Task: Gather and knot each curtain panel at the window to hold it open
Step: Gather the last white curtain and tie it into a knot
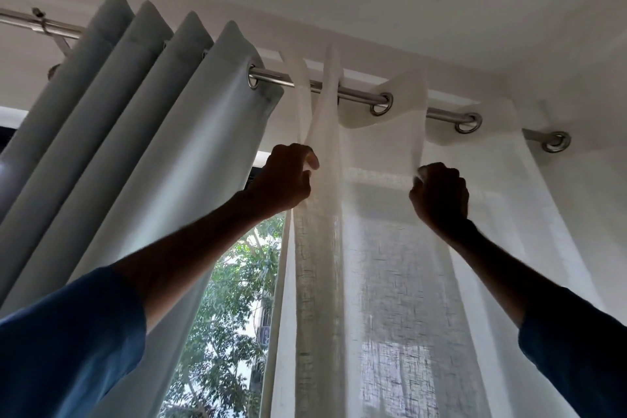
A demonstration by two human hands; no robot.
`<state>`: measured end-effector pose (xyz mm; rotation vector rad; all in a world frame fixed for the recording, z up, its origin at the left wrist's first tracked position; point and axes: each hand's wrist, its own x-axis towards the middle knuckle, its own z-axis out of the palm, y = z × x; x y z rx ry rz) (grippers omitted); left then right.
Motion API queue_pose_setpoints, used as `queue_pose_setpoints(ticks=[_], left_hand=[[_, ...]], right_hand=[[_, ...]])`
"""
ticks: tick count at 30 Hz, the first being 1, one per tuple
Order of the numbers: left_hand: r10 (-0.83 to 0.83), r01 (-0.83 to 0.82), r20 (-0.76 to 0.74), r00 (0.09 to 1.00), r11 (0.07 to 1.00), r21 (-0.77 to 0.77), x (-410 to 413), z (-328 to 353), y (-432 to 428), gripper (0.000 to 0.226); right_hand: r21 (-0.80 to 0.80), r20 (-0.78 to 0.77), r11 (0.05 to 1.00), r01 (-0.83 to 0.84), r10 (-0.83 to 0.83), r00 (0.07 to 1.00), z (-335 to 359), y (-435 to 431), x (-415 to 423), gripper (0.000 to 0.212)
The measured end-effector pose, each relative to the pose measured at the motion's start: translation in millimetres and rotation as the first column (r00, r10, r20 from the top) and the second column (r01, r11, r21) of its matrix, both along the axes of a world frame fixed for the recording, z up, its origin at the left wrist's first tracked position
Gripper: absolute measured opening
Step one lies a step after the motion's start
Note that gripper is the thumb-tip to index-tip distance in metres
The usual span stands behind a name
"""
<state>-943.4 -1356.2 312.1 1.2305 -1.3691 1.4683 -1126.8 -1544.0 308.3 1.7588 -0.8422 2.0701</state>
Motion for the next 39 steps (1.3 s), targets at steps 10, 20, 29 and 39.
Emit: queue_pose_setpoints(ticks=[10,20,29,39], left_hand=[[-0.003,0.002,-0.023,1.0,1.0,-0.027,5.6,5.8,6.4,0.034],[-0.064,0.071,-0.114,0.991,0.996,0.056,-11.5,8.3,-24.2,0.037],[-0.021,0.036,-0.136,0.99,0.994,0.106,-0.7,10.9,-15.2,0.037],[-0.037,0.049,-0.147,0.988,0.996,0.079,5.2,11.8,-16.0,0.033]], right_hand=[[-0.348,-0.163,0.935,-0.061,0.003,0.987,11.1,99.1,71.2,0.011],[-0.363,-0.202,0.928,-0.082,0.007,0.979,-9.1,51.1,55.2,0.01],[-0.122,-0.053,0.966,-0.228,0.223,0.973,45.9,53.3,46.1,0.039],[-0.271,-0.138,0.926,-0.263,0.233,0.963,68.8,63.7,80.8,0.019]])
